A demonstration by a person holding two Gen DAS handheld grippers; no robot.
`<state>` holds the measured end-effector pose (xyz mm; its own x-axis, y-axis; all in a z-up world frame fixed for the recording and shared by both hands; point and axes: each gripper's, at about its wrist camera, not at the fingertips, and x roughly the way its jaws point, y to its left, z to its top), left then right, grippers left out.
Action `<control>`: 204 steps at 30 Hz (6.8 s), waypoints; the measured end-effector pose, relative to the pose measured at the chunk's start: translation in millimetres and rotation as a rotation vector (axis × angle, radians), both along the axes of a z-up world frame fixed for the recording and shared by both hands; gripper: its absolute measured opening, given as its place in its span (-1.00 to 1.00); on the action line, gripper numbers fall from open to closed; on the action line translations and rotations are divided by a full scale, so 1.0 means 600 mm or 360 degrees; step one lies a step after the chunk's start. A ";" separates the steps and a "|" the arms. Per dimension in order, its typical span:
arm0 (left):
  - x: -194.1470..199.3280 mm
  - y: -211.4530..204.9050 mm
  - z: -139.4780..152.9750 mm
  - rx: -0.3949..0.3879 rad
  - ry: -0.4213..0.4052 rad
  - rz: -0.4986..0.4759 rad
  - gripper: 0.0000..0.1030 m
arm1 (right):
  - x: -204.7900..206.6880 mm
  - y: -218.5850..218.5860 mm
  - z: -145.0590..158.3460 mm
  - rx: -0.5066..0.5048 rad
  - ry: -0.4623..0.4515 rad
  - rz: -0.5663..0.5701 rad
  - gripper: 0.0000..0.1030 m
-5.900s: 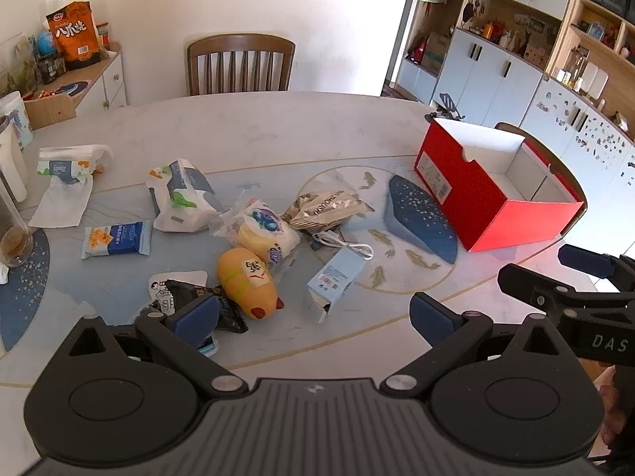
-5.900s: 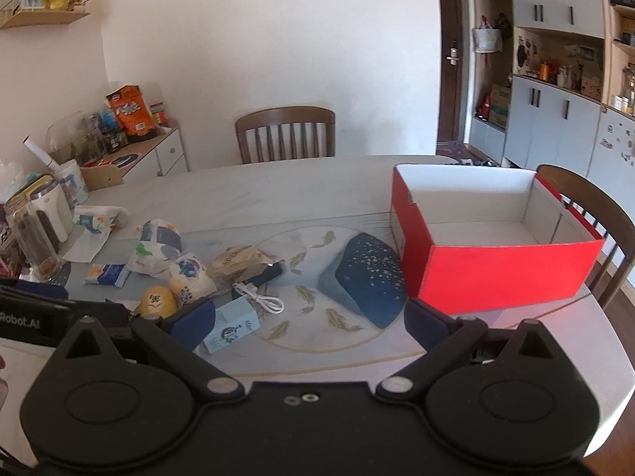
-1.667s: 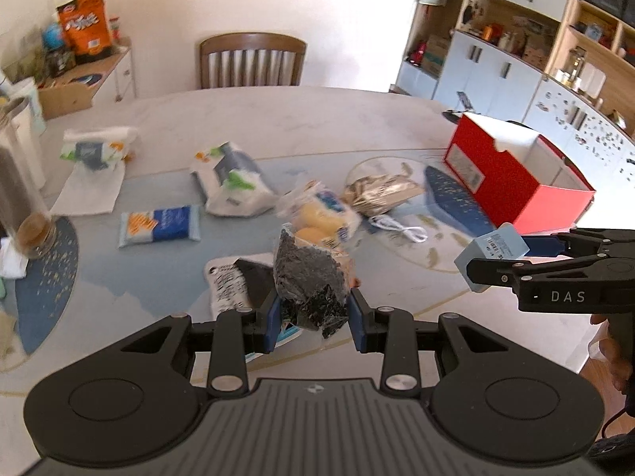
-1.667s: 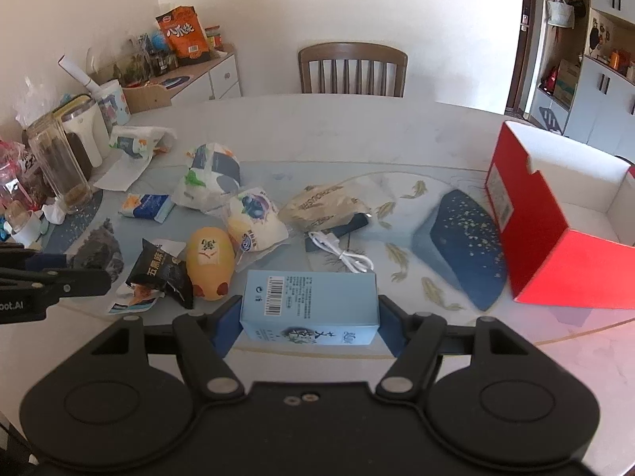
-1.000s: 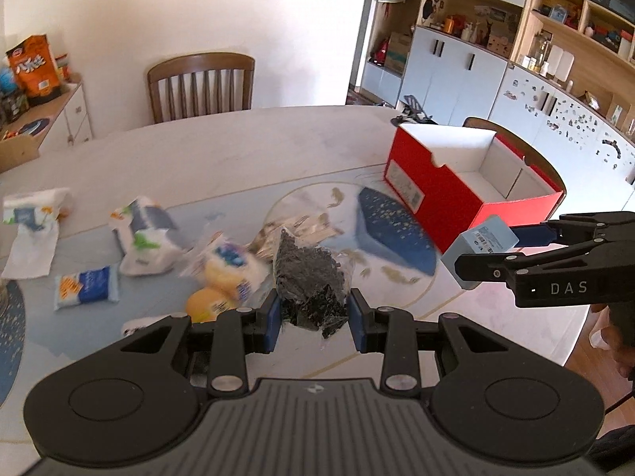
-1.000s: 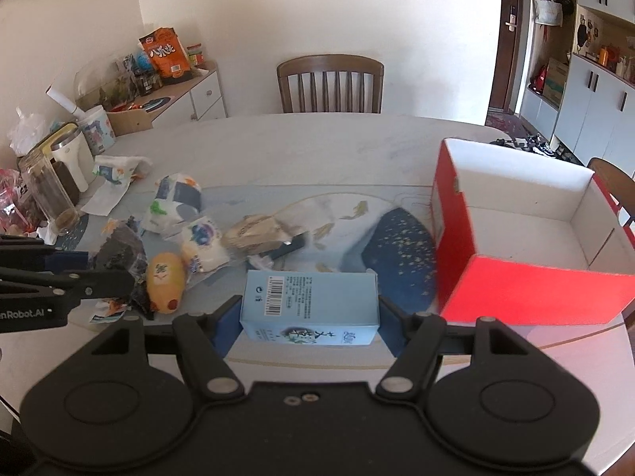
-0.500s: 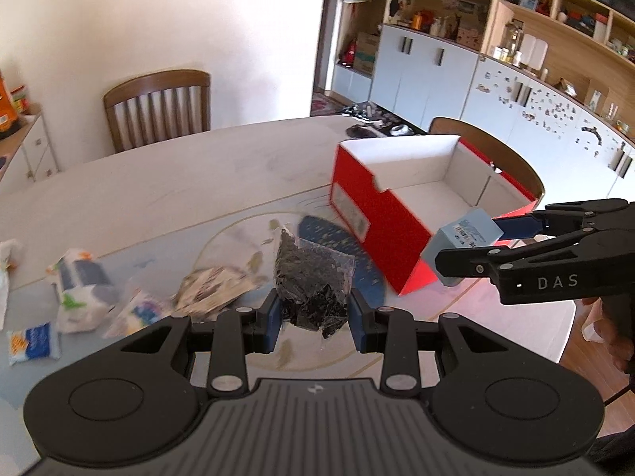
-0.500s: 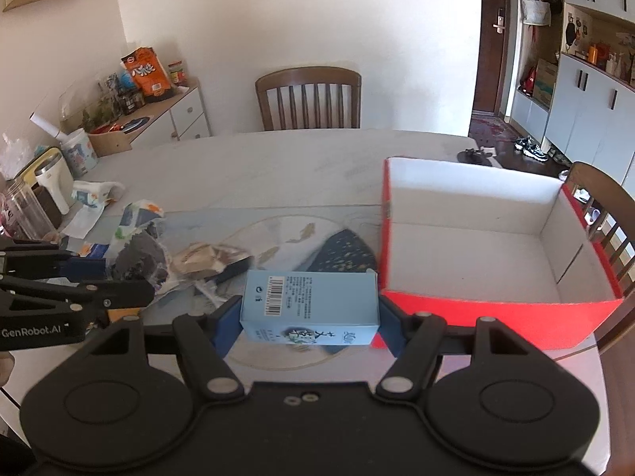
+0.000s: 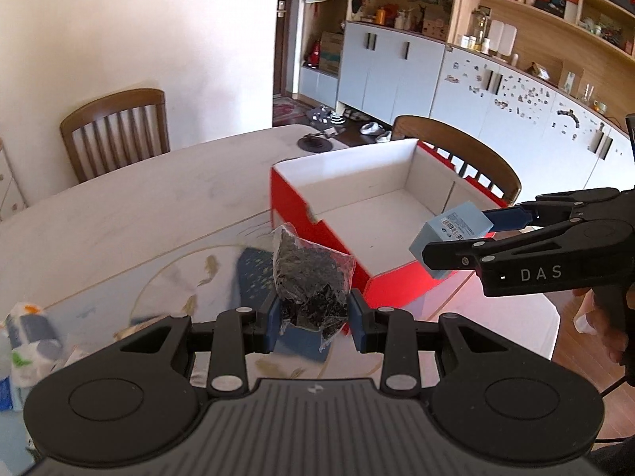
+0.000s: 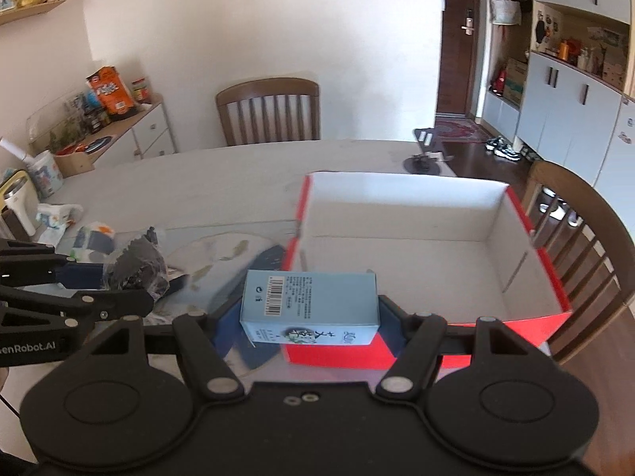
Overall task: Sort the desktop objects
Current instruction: 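Carry the grey bag and blue box with both grippers over the red shoebox, then lower both grippers into the shoebox and open them to release both items, then withdraw both grippers from the shoebox back toward the cluttered table, then grasp the black snack packet with the left gripper while the right gripper grasps the white cable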
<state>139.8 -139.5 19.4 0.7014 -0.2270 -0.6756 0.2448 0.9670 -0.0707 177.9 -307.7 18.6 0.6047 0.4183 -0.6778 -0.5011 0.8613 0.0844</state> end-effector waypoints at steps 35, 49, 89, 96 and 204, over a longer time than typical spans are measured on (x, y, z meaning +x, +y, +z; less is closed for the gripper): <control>0.204 -0.157 -0.060 0.0149 0.0138 -0.0209 -0.36 | 0.180 -0.109 -0.056 -0.0101 0.0076 -0.0062 0.35; 0.280 -0.192 -0.106 0.0240 0.0299 -0.0283 -0.36 | 0.242 -0.097 -0.106 -0.0204 0.0164 -0.0007 0.35; 0.375 -0.210 -0.191 0.0299 0.0797 -0.0429 -0.33 | 0.339 -0.037 -0.196 -0.0609 0.0592 0.0309 0.38; 0.365 -0.212 -0.186 0.0323 0.0801 -0.0463 -0.23 | 0.337 -0.036 -0.194 -0.0596 0.0565 0.0328 0.50; -0.188 0.387 -0.093 -0.0130 0.0214 0.0681 1.00 | -0.100 0.288 -0.098 -0.0086 0.0012 0.0456 0.81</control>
<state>27.3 92.8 -36.1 0.6509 0.0074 -0.7591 -0.1919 0.9691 -0.1550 117.9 -135.1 -40.1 0.4618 0.5347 -0.7077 -0.7243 0.6878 0.0470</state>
